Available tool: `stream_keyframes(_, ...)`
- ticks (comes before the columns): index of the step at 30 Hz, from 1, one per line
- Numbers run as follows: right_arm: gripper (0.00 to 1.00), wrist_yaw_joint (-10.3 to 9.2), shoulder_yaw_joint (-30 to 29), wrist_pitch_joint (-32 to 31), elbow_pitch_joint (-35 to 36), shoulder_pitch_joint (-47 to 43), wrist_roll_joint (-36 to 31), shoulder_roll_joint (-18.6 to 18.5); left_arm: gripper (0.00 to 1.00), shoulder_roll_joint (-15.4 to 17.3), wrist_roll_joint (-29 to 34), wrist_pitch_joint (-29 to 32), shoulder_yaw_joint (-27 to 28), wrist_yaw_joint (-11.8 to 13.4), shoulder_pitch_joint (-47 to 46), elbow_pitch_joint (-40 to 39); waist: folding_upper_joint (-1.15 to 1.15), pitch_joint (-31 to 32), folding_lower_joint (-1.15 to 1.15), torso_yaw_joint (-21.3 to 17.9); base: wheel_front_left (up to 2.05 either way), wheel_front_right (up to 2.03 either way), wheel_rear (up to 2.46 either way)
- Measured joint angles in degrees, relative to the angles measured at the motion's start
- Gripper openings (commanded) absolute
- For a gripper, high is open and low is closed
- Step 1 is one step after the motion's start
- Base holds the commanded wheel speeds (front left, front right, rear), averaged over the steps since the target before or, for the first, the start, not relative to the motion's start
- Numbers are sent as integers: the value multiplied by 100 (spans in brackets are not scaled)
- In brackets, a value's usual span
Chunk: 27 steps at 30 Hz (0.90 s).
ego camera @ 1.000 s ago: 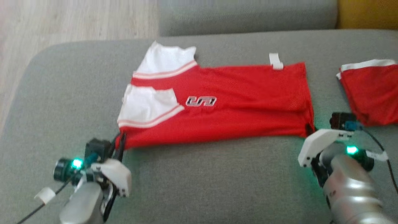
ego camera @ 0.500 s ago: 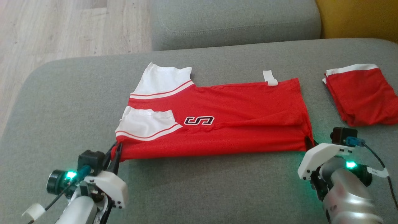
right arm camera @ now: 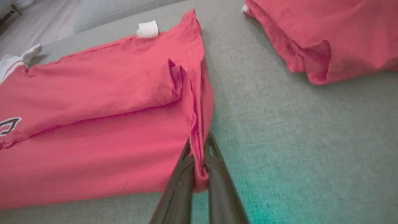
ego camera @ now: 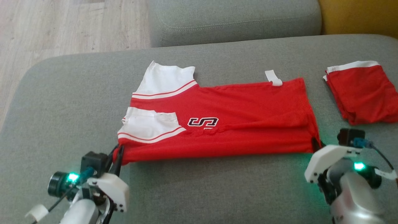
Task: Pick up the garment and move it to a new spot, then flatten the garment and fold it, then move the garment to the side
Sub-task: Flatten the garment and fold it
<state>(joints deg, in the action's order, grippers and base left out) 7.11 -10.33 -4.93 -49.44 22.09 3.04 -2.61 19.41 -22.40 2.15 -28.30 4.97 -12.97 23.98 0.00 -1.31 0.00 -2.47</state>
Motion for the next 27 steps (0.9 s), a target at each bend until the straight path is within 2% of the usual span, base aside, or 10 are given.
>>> stream_keyframes(1,34,0,31,-78,114,-106,0,0,0,3,18,7,-19,1,28,11,0,-4,0,2,0,0,0)
stream_keyframes(2,100,0,57,-118,255,-218,1,1,0,2,29,7,-37,7,52,25,0,-10,0,4,0,0,0)
stream_keyframes(4,100,0,69,-151,556,-397,9,3,83,1,29,4,-66,10,62,59,0,-29,0,4,0,0,0)
stream_keyframes(5,100,0,71,-157,723,-465,24,-1,100,2,30,-7,-66,15,61,75,0,-40,0,1,0,0,0)
stream_keyframes(9,100,0,222,205,1563,-659,310,-3,100,-25,29,-341,30,121,46,59,0,-103,0,-28,0,0,0)
stream_keyframes(13,100,0,564,982,2361,-857,560,-2,100,-194,-130,-1137,352,265,23,-189,0,-163,0,-90,0,0,0)
stream_keyframes(15,100,0,715,1359,2622,-1010,691,-3,100,-320,-231,-1463,493,261,-3,-369,0,-200,0,-128,0,0,0)
stream_keyframes(18,100,0,903,1708,2825,-1258,810,-1,100,-483,-282,-1634,673,250,-28,-643,0,-275,0,-200,0,0,0)
stream_keyframes(23,100,0,1096,1871,3000,-1329,990,-2,100,-527,-34,-1650,790,69,-105,-896,0,-453,0,-372,0,0,0)
stream_keyframes(27,100,0,1251,1913,3127,-1283,1060,-1,100,-391,129,-1660,799,-168,-531,-868,0,-655,0,-551,0,0,0)
